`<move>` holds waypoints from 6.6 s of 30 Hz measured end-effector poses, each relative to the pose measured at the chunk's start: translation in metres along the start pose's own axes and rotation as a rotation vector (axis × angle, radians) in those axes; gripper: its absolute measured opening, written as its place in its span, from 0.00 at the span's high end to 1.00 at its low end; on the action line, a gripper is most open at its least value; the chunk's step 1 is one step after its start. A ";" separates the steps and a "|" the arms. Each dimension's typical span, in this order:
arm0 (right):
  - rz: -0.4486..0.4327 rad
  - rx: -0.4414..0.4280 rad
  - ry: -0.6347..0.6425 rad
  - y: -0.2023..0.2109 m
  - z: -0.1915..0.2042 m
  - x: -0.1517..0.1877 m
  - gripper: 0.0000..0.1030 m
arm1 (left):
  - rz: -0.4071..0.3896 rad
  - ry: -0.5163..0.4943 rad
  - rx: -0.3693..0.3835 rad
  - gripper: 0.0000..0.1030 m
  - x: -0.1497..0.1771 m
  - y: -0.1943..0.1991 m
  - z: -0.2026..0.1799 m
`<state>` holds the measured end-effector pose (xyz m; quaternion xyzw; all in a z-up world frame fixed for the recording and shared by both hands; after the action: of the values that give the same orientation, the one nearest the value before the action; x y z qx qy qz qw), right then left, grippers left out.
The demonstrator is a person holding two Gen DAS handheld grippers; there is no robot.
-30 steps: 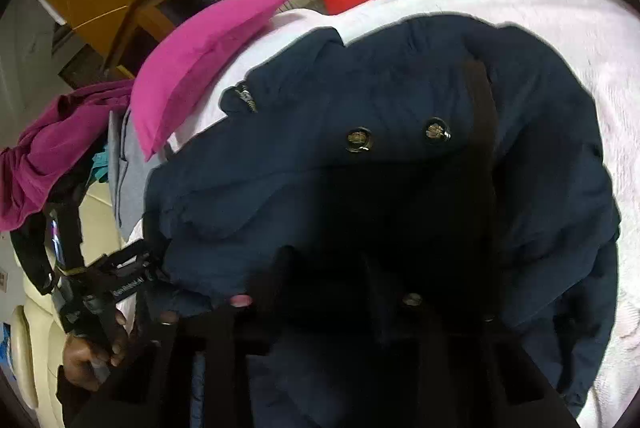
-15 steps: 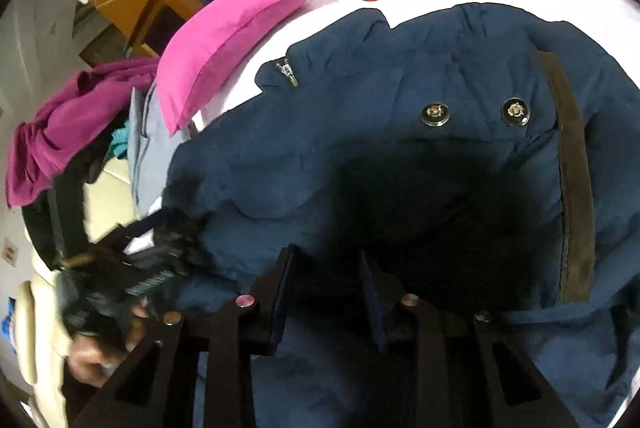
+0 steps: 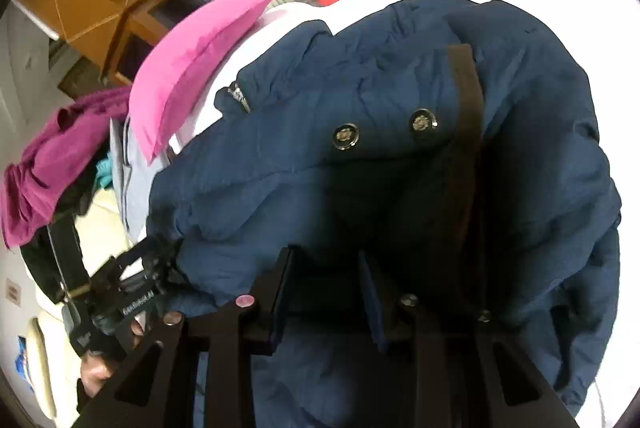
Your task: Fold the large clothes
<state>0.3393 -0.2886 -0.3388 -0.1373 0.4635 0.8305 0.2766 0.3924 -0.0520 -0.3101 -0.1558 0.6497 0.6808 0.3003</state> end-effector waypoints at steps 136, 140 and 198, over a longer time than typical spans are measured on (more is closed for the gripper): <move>0.131 -0.313 -0.205 0.151 -0.016 0.263 0.35 | 0.430 0.582 0.361 0.36 0.261 0.129 0.103; 0.149 -0.194 -0.153 0.142 -0.017 0.269 0.71 | 0.451 0.595 0.367 0.47 0.257 0.126 0.102; -0.309 -0.336 -0.388 0.027 -0.077 -0.134 0.71 | 0.304 0.780 0.654 0.85 -0.080 -0.064 0.132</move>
<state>0.4299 -0.4091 -0.2965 -0.0889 0.2317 0.8543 0.4567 0.5169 0.0592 -0.2983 -0.1998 0.9068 0.3698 -0.0327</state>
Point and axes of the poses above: each gripper's, at about its wrist camera, not at the fingertips, and y roughly against the way its jaws point, z to its left, x to its underside, the point moved 7 cm from there along -y, roughly the way its jaws point, and after that the axes turned 6 degrees about y, right-handed, at the moved point
